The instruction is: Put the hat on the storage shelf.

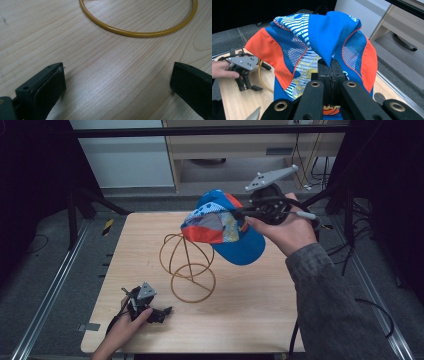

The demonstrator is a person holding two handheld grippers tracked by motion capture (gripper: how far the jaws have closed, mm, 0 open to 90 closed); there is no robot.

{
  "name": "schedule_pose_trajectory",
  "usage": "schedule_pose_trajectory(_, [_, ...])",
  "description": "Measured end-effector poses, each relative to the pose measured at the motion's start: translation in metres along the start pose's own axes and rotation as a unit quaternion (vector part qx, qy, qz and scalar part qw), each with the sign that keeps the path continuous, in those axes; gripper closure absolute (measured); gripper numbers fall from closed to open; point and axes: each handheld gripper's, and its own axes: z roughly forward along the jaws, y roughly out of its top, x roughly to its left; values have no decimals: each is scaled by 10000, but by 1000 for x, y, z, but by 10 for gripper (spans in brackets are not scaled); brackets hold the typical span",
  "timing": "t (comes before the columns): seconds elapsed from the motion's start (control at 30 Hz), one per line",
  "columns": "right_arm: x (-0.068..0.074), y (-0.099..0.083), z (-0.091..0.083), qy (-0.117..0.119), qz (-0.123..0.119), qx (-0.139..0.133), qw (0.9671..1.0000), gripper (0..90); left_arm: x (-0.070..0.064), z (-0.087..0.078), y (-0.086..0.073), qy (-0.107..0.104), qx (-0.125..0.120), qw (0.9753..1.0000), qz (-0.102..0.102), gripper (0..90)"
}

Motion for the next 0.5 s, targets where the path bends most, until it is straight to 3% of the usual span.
schedule_pose_trajectory(0.17, [7, 24, 18, 14, -205, 76, 9998, 900, 0, 0, 0, 7, -4, 10000, -1, 0])
schedule_pose_trajectory(0.5, [16, 50, 58, 70, -424, 437, 9981, 900, 0, 0, 0, 17, -8, 10000, -6, 0])
